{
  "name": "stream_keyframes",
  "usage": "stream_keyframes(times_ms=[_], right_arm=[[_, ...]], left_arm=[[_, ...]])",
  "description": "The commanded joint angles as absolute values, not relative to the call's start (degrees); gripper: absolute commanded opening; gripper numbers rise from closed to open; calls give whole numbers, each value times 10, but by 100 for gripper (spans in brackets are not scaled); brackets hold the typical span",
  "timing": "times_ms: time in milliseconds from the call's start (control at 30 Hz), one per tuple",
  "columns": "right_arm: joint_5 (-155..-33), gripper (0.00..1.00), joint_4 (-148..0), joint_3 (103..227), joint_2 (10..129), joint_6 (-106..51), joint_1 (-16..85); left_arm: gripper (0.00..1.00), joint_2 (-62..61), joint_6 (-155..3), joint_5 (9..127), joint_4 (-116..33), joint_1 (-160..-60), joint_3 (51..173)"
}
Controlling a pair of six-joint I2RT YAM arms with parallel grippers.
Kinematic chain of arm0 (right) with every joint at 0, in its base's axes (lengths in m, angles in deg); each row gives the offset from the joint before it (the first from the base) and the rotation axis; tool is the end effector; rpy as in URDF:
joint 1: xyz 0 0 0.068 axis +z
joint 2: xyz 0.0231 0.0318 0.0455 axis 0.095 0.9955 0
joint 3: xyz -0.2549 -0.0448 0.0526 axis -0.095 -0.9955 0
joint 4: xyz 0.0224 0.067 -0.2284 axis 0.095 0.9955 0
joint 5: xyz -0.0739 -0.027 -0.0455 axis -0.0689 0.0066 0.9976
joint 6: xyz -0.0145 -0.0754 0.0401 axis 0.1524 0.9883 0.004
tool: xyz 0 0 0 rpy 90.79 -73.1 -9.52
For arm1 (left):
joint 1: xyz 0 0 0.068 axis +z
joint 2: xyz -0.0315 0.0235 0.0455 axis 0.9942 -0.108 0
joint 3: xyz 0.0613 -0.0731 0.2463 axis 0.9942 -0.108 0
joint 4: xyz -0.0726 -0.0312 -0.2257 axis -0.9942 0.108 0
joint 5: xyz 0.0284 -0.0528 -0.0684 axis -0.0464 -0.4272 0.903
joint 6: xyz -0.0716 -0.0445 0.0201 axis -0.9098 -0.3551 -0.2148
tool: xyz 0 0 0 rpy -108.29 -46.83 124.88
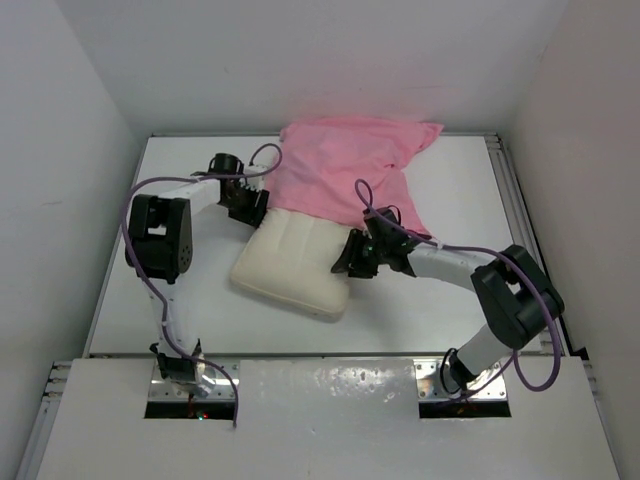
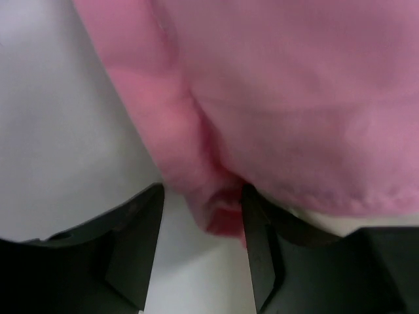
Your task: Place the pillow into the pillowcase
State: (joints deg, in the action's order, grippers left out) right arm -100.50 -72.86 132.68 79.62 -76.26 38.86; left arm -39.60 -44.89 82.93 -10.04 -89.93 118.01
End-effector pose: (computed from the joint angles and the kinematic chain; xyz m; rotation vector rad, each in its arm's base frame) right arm 0.2520 0.1882 0.1300 0.3928 2.6355 0.9064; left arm 0.3925 -0.0723 0.1298 0.6911 2.5573 -0.4694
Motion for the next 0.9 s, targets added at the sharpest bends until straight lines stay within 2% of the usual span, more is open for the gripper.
stream_keyframes(times_ms=[0, 33, 100, 133, 167, 333, 467, 700, 800, 833, 867], right_arm=[[-1003, 37, -734, 1334, 804, -775, 386], [-1006, 23, -721, 1343, 803, -772, 385], [-1013, 5, -708, 1352, 793, -764, 377], [-1013, 0, -679, 1368, 786, -760, 368], [-1012, 0, -661, 1378, 778, -744, 364], [-957, 0, -514, 1445, 687, -685, 325], [-942, 0, -489, 1425, 638, -673, 274], [-958, 0, -478, 1446, 664, -645, 221], [-958, 0, -478, 1463, 695, -616, 214], [-979, 8, -470, 1468, 706, -612, 219], [-995, 18, -471, 1468, 727, -609, 223]], left_arm=[[50, -461, -476, 853, -125, -911, 1216], [48, -469, -481, 855, -129, -911, 1221], [24, -479, -500, 869, -143, -911, 1224], [14, -478, -506, 888, -150, -911, 1222], [0, -474, -515, 894, -159, -911, 1222], [0, -460, -503, 816, -165, -909, 1230], [0, -450, -482, 761, -166, -907, 1232], [0, -431, -462, 728, -161, -908, 1243], [0, -420, -441, 769, -125, -908, 1251], [12, -409, -433, 780, -117, -909, 1251], [19, -400, -425, 788, -95, -909, 1247]])
